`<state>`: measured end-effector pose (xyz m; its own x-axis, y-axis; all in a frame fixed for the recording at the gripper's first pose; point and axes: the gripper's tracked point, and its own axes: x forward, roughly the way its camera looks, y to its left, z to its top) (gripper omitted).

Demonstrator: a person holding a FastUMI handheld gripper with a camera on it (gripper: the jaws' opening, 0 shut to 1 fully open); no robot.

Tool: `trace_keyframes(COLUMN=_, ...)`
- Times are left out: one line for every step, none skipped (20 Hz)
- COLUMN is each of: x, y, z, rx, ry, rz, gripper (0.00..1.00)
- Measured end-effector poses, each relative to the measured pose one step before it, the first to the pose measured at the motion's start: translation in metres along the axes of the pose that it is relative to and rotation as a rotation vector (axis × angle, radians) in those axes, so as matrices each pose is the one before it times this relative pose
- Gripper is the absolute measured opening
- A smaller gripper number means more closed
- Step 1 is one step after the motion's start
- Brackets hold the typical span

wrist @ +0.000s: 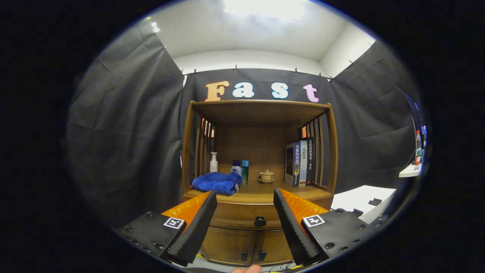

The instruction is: Pull open the drawer, take out the items inside it, and place them on the countertop above the cabinet.

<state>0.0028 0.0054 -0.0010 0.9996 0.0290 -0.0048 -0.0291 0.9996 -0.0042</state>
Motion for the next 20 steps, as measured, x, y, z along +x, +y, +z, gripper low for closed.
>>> trace_keyframes(x=0.00147, y=0.00106, z=-0.00200, rx=-0.00275, ry=0.00464, rz=0.00207, gripper=0.98)
trace_keyframes(x=0.00086, y=0.00208, z=-0.00141, rx=-0.00298, ry=0.00334, rz=0.00331, gripper=0.98)
trace_keyframes(x=0.00056, y=0.00135, z=-0.00133, rx=-0.00301, ry=0.00296, rz=0.00385, gripper=0.98)
trace_keyframes(x=-0.00003, y=0.00196, z=-0.00135, rx=-0.00283, ry=0.00186, rz=0.00287, gripper=0.98)
trace_keyframes(x=0.00031, y=0.00120, z=-0.00097, rx=-0.00247, ry=0.00130, rz=0.00259, gripper=0.98)
trace_keyframes(x=0.00009, y=0.00101, z=-0.00089, rx=-0.00238, ry=0.00110, rz=0.00102, gripper=0.98)
trace_keyframes(x=0.00190, y=0.00010, z=-0.00033, rx=-0.00241, ry=0.00177, rz=0.00171, gripper=0.98)
trace_keyframes(x=0.00026, y=0.00178, z=-0.00063, rx=-0.00200, ry=0.00067, rz=0.00238, gripper=0.98)
trace_keyframes(x=0.00041, y=0.00138, z=-0.00108, rx=-0.00192, ry=-0.00118, rz=0.00183, gripper=0.98)
trace_keyframes(x=0.00094, y=0.00059, z=-0.00014, rx=-0.00185, ry=-0.00233, rz=0.00124, gripper=0.98)
trace_keyframes(x=0.00207, y=0.00032, z=-0.00053, rx=-0.00085, ry=-0.00368, rz=0.00136, gripper=0.98)
trace_keyframes(x=0.00406, y=0.00037, z=-0.00101, rx=-0.00048, ry=-0.00238, rz=0.00168, gripper=0.98)
trace_keyframes(x=0.00169, y=0.00096, z=-0.00208, rx=-0.00145, ry=0.00074, rz=0.00211, gripper=0.98)
trace_keyframes(x=0.00492, y=0.00050, z=-0.00083, rx=-0.00145, ry=-0.00214, rz=0.00008, gripper=0.98)
trace_keyframes(x=0.00525, y=-0.00088, z=-0.00084, rx=0.00211, ry=-0.00839, rz=0.00040, gripper=0.98)
trace_keyframes(x=0.00729, y=0.00021, z=0.00031, rx=0.01006, ry=-0.01552, rz=0.00254, gripper=0.98)
trace_keyframes(x=0.00618, y=0.00105, z=-0.00204, rx=0.01374, ry=-0.00835, rz=0.00870, gripper=0.98)
trace_keyframes(x=0.00630, y=0.00072, z=-0.00224, rx=0.01288, ry=-0.00615, rz=0.01039, gripper=0.98)
trace_keyframes(x=0.00775, y=-0.00219, z=-0.00607, rx=0.00491, ry=0.00320, rz=0.00455, gripper=0.98)
trace_keyframes(x=0.00754, y=-0.00374, z=-0.00299, rx=-0.00655, ry=-0.00466, rz=0.00005, gripper=0.98)
